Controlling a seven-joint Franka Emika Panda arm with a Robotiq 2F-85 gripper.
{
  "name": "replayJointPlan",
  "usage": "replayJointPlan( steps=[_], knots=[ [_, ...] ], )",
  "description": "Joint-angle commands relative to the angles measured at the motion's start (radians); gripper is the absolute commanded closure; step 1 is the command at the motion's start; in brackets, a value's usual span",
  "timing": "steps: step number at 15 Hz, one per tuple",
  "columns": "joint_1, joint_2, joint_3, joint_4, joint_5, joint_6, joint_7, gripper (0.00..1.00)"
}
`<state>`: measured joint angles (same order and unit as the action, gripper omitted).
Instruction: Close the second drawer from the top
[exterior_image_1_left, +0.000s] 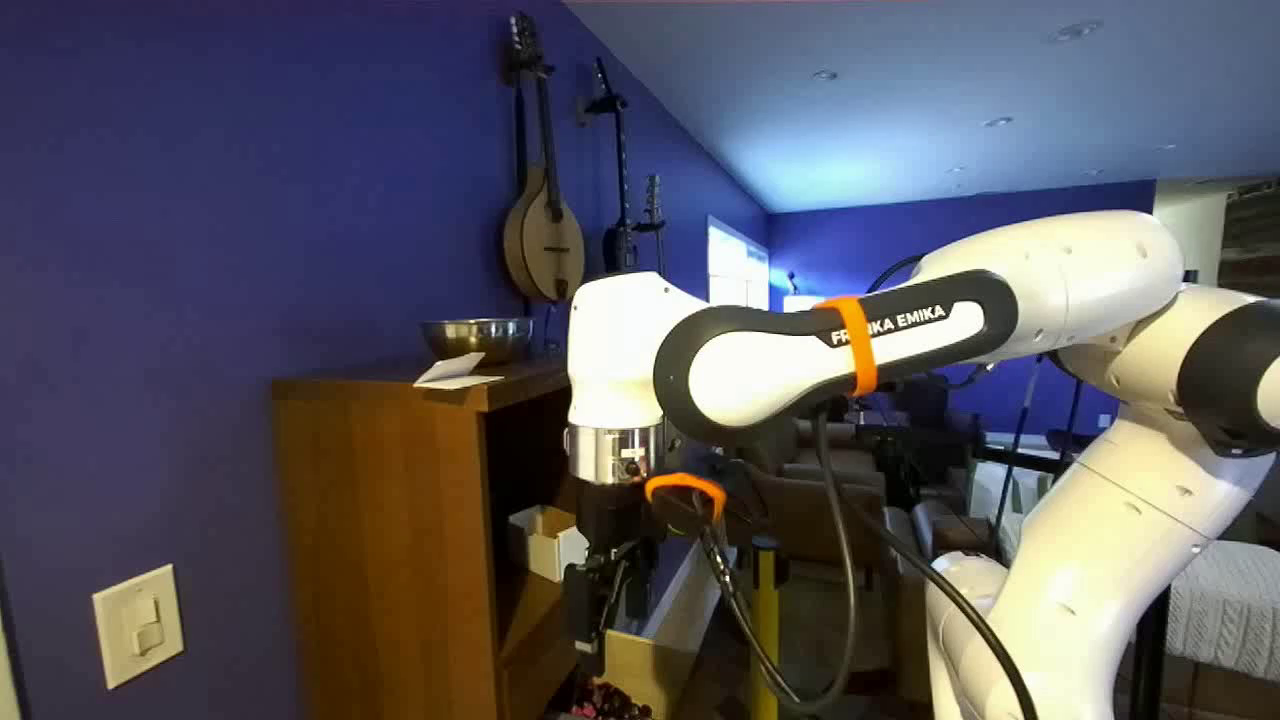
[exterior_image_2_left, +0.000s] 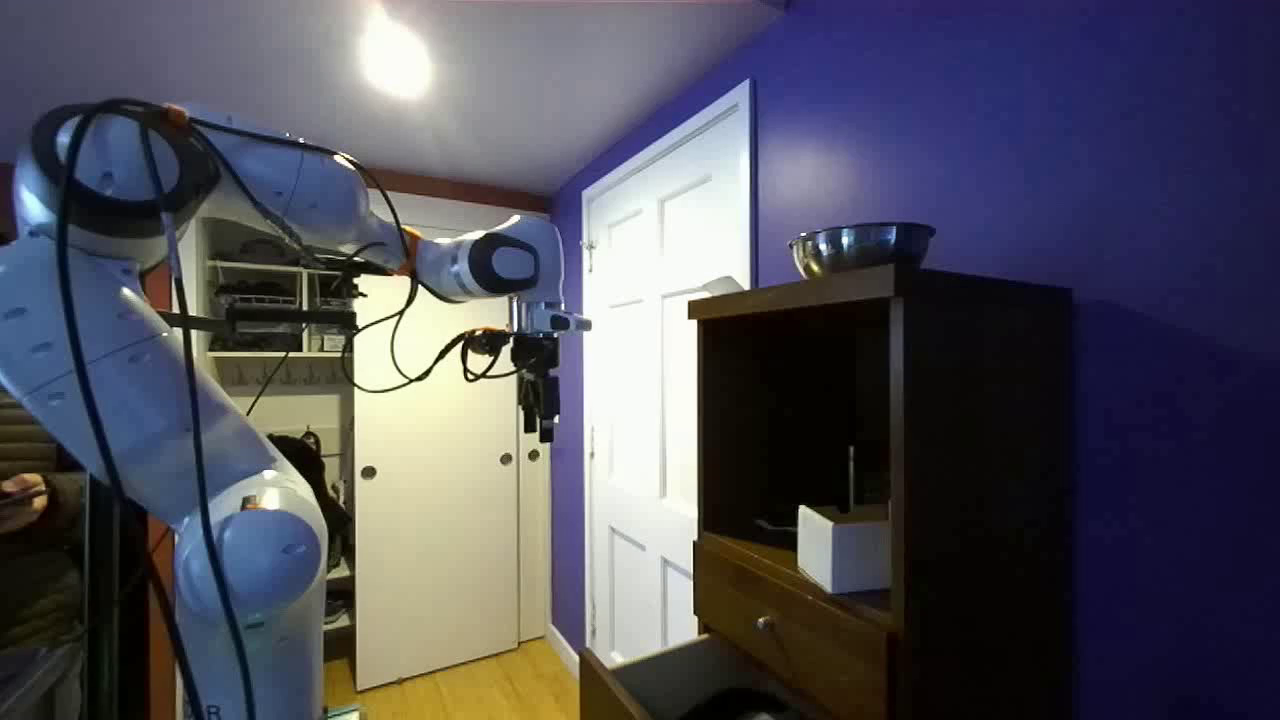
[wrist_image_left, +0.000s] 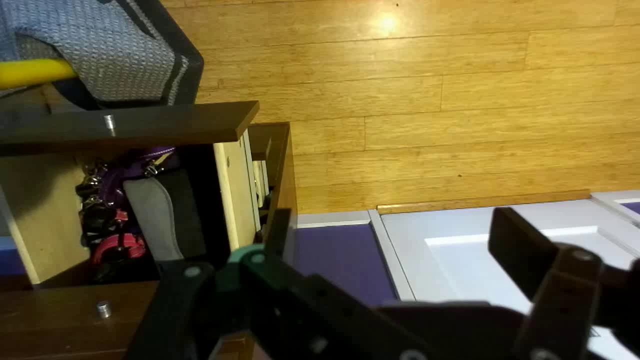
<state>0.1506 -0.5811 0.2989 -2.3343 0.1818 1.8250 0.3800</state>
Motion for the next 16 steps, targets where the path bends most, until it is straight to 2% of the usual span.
replayJointPlan(
  steps=[1, 7, 9, 11, 14, 16],
  knots=[
    [0.005, 0.002, -0.004, 0.003, -0.003, -0.002, 0.002, 0.00],
    [0.005, 0.002, -0.004, 0.003, -0.003, -0.002, 0.002, 0.00],
    [-0.023, 0.037, -0.019, -0.023, -0.004, 0.042, 0.014, 0.00],
    [-0.077, 0.056, -0.030, -0.088, -0.064, 0.091, 0.046, 0.00],
    [-0.136, 0.104, -0.090, -0.188, -0.133, 0.142, 0.004, 0.00],
    [-0.177, 0.149, -0.146, -0.233, -0.199, 0.129, -0.056, 0.00]
  ],
)
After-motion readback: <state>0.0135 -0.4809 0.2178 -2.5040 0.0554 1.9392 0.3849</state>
